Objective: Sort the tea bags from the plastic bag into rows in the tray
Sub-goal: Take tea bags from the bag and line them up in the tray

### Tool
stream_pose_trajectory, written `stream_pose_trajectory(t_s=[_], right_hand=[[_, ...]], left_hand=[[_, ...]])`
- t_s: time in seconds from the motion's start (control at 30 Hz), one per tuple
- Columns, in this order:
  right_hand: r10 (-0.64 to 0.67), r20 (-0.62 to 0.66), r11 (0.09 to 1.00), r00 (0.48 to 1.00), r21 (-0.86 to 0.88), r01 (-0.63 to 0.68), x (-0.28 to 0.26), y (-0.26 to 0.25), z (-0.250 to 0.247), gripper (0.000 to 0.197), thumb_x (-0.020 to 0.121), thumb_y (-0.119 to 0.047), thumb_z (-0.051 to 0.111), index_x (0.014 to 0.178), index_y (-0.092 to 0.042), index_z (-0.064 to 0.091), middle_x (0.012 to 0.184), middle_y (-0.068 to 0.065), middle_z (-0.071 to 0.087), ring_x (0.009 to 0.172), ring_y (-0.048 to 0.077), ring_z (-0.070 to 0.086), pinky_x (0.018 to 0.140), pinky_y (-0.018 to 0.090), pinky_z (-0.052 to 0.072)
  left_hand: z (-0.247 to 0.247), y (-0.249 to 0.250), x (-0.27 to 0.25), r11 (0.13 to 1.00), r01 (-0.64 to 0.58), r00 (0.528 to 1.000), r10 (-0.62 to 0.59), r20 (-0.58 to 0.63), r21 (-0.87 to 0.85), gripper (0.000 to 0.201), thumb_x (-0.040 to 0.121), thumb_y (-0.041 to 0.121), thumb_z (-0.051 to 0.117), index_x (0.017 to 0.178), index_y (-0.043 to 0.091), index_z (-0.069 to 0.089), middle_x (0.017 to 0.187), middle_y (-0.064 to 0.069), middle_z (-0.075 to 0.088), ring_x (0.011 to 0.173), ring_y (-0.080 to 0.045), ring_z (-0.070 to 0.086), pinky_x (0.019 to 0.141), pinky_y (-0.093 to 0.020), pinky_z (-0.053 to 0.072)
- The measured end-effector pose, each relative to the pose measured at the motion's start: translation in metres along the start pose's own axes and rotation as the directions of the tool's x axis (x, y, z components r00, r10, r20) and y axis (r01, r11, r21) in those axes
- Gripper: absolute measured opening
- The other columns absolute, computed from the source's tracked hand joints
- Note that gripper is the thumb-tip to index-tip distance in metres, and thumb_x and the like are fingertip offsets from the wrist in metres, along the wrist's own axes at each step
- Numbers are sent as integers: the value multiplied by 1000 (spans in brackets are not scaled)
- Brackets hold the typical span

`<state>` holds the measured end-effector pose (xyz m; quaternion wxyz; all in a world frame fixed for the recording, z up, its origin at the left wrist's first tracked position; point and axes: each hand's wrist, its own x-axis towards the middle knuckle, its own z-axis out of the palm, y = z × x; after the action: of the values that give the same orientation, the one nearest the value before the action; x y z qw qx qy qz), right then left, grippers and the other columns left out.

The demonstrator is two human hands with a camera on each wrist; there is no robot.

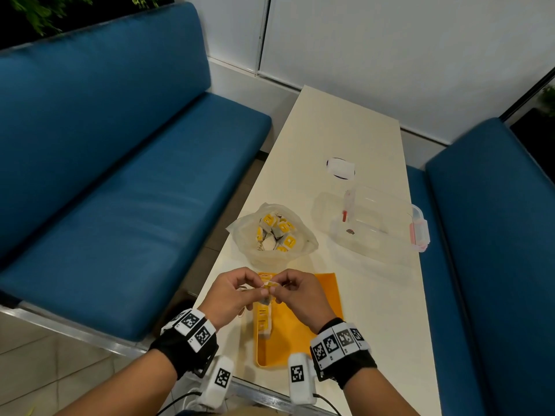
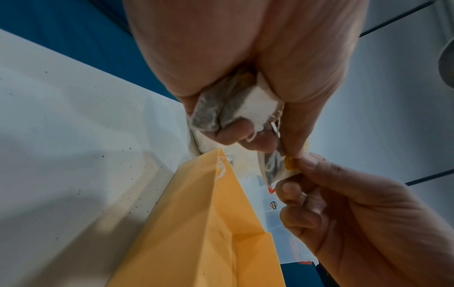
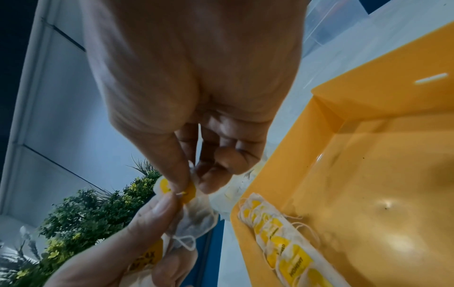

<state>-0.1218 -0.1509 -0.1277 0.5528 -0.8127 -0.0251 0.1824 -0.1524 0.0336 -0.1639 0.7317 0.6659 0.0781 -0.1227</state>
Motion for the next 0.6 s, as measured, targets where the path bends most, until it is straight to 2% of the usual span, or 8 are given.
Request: stream_pose_trajectory(t_s=[0.1,0.23,0.3,0.4,0.5,0.6], right_hand=[[6,-19,1000,1000,-8,-6,2,3,0,5,81,-15,79,83,-12,74,78,6,73,65,11,62,63,26,53],[2,-4,1000,1000,-12,-2,3,4,1,5,83,-13,78,83,-10,73,79,10,73,65,14,65,62,25,54],[1,-1,1000,1000,-25,-1,3,4,2,5,85,-12,75,85,-9,71,78,11,72,63,15,67,59,23,53],[34,-10,999,999,-20,-34,5,8,-4,5,89,-8,70,86,-8,66,68,9,70,57,16,67,49,20,45],[99,67,994,993,-51,-96,5,18,-11,8,91,-8,67,86,-11,62,68,13,70,60,21,68,48,26,44],[185,131,979,974,-113,-170,1,30,-11,10,92,-6,65,86,-12,59,69,12,69,62,23,69,49,28,48]], left_hand=[[2,1,-1,999,10,1000,-10,18,31,15,82,6,82,93,7,71,86,-13,74,53,-15,56,44,-24,38],[5,4,-1,998,-3,1000,2,12,71,13,82,-1,79,90,6,73,84,-13,71,51,-4,57,45,-18,40],[5,3,0,996,5,1000,-6,12,89,15,81,5,82,91,10,73,85,-12,72,52,-6,57,45,-20,40],[0,-2,3,992,53,998,-50,-25,113,18,81,20,85,96,17,74,91,-10,73,54,-16,57,45,-26,40],[-7,-8,5,985,81,995,-73,-63,152,10,87,23,79,96,19,74,92,-14,71,53,-18,58,45,-26,40],[-11,-14,4,971,115,993,-107,-51,210,6,90,21,76,96,21,75,86,-13,72,52,-17,58,46,-26,40]])
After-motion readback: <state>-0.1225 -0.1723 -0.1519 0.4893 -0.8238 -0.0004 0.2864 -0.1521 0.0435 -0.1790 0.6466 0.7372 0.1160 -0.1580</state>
